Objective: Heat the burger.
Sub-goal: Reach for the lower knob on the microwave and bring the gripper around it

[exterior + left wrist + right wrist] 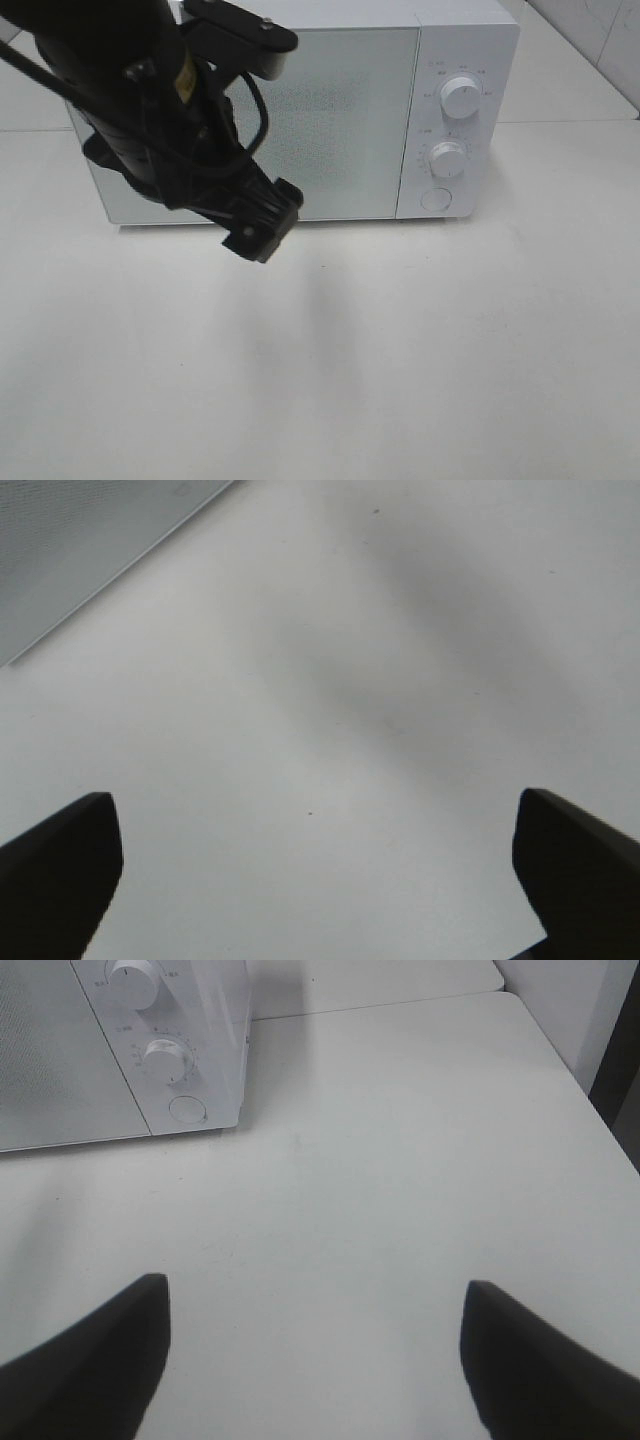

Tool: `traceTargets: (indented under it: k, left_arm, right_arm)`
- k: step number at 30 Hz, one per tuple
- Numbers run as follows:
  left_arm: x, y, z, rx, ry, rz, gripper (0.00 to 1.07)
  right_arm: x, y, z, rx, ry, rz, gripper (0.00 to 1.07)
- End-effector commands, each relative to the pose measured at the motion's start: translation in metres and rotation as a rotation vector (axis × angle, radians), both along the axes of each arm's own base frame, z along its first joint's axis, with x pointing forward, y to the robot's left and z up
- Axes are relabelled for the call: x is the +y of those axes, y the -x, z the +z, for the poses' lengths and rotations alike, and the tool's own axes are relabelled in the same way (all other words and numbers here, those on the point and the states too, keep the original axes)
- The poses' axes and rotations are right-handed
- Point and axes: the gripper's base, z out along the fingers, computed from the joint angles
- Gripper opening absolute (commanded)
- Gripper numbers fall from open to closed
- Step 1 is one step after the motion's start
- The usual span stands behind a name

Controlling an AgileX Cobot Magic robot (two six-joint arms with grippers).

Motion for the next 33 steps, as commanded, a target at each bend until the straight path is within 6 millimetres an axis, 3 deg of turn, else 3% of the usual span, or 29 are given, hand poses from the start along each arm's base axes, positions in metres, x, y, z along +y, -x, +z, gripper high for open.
traceTargets:
  k: [1, 3, 9, 11, 12, 13, 15, 19, 20, 21, 23, 25, 33]
  left_arm:
    - [0.015, -0.007, 0.004, 0.019, -0.009, 0.047, 1.01]
    - [0.034, -0.017, 0.008, 0.046, -0.001, 0.09, 1.01]
    - [0.065, -0.031, 0.02, 0.089, 0.082, 0.153, 1.01]
    - [0.085, -0.039, 0.026, 0.107, 0.134, 0.202, 1.01]
    - [0.085, -0.039, 0.026, 0.107, 0.134, 0.202, 1.01]
    - [0.099, -0.044, 0.029, 0.126, 0.155, 0.233, 1.01]
    - [0.105, -0.045, 0.03, 0.134, 0.159, 0.245, 1.01]
    - [0.143, -0.046, 0.033, 0.153, 0.177, 0.328, 1.01]
    - [0.143, -0.046, 0.033, 0.153, 0.177, 0.328, 1.01]
    - [0.158, -0.042, 0.03, 0.162, 0.176, 0.375, 1.01]
    - [0.164, -0.039, 0.029, 0.166, 0.175, 0.392, 1.01]
    - [0.183, -0.028, 0.022, 0.178, 0.175, 0.45, 1.01]
    - [0.206, 0.01, 0.015, 0.148, 0.192, 0.498, 1.01]
  right_arm:
    - [0.0, 0.004, -0.001, -0.025, -0.007, -0.004, 0.76]
    - [0.0, 0.004, -0.001, -0.025, -0.007, -0.004, 0.76]
    - [0.0, 0.004, -0.001, -0.025, -0.007, -0.004, 0.76]
    - [0.0, 0.004, -0.001, -0.025, -0.008, -0.004, 0.76]
    - [0.0, 0.004, -0.001, -0.025, -0.008, -0.004, 0.76]
    - [0.0, 0.004, -0.001, -0.025, -0.008, -0.004, 0.76]
    - [0.0, 0.004, -0.001, -0.025, -0.008, -0.004, 0.76]
    - [0.0, 0.004, -0.001, -0.025, -0.008, -0.004, 0.76]
    - [0.0, 0.004, -0.001, -0.025, -0.008, -0.004, 0.76]
    - [0.0, 0.004, -0.001, -0.025, -0.008, -0.004, 0.76]
    - [0.0, 0.004, -0.001, -0.025, -0.008, -0.004, 0.76]
    - [0.0, 0.004, -0.001, -0.025, -0.008, -0.004, 0.76]
    - [0.0, 0.004, -0.001, -0.025, -0.008, -0.004, 0.76]
